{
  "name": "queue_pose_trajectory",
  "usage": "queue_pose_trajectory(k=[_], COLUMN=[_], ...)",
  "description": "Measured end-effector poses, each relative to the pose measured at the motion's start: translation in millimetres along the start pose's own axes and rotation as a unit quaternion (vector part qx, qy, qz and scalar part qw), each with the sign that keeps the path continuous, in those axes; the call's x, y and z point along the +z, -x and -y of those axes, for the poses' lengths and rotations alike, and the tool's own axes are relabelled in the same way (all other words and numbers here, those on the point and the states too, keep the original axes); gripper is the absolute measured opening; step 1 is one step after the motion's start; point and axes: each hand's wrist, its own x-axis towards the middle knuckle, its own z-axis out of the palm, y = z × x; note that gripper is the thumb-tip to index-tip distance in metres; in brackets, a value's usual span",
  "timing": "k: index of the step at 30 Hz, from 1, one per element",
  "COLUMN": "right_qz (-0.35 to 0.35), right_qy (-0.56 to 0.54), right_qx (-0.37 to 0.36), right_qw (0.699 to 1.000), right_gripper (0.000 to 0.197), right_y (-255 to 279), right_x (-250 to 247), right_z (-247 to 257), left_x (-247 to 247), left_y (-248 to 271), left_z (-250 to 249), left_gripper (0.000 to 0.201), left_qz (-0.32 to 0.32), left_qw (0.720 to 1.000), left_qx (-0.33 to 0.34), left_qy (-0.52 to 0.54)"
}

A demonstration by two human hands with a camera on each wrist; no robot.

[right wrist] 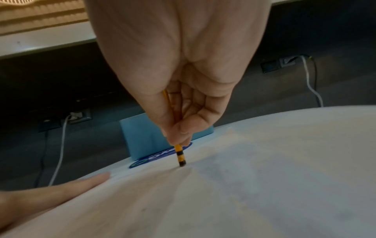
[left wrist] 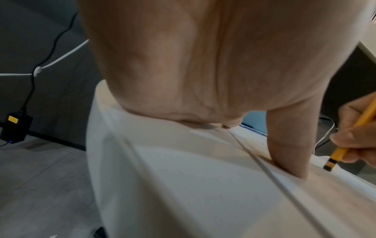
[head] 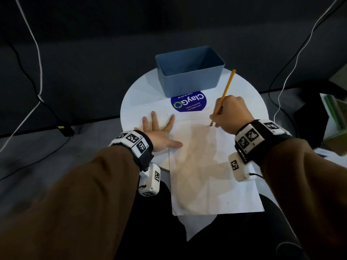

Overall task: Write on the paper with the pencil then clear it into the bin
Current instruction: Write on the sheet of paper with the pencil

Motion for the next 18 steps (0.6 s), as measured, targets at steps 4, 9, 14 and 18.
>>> queue_pose_trajectory(k=[4,9,14,18], right_qz=[-0.009,0.006,0.012,-0.01], right_qy=[-0.006,-0.057,-0.012,-0.005], right_qx=[0.008,-0.051,-0.026,0.014], right_qw=[1.0,0.997,1.0,1.0], right_gripper=[0.014,0.014,0.011,0.008], right_y=[2.2,4.5,-0.8,-1.3], right_x=[-4.2,19.5,19.1,2.8], right_z=[-1.8,38.5,30.9,10.0], left_x=[-0.4,-1.1,-1.2,-2.0], left_y=[0.2,2.3,2.6,3.6], left_z=[-1.2,-1.4,-1.8,-3.8], left_gripper=[0.102,0.104,0.104,0.102], left_qz=[0.005,-0.003,-0.001,0.004], left_qw=[1.0,1.0,1.0,1.0], left_qx=[0.002,0.0,0.003,-0.001], left_qy=[0.004,0.002,0.004,0.01])
